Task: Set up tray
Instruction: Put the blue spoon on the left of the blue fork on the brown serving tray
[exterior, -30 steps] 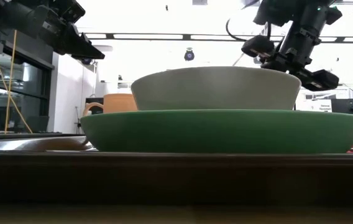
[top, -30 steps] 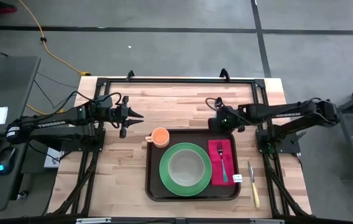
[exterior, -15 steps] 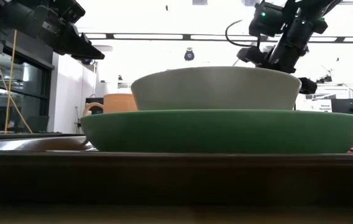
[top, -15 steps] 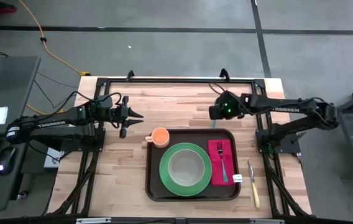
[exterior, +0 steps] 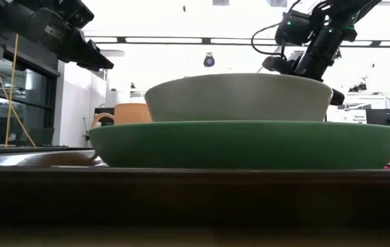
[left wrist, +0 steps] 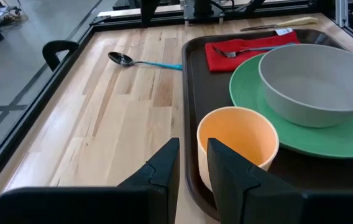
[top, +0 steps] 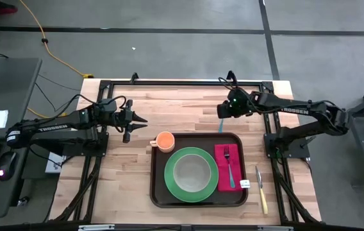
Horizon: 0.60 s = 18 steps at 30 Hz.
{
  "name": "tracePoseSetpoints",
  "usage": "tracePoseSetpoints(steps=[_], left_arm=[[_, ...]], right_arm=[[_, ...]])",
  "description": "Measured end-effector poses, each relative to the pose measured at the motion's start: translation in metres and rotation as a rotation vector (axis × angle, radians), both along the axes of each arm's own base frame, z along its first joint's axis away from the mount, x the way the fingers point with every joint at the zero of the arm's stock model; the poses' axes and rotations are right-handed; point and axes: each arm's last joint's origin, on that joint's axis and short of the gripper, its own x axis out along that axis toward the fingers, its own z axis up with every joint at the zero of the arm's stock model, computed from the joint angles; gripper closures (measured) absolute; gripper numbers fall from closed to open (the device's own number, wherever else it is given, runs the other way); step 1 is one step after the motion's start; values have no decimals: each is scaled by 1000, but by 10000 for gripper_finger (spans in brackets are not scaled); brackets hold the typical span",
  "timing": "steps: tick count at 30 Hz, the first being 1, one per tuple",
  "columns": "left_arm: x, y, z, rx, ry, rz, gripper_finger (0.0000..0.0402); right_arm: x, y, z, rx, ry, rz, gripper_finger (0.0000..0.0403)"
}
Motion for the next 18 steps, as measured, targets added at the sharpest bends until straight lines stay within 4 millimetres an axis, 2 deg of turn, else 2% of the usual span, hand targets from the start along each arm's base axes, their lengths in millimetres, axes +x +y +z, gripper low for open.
tracePoseSetpoints(steps=[11, 18], left_arm=[[-1, 0, -2, -15, 23, 4, 289], [1, 0, 4, 135, -32, -53, 289]], right_arm=[[-3, -5, 0, -19, 10, 14, 329], [1, -6, -6, 8, 29, 23, 329]])
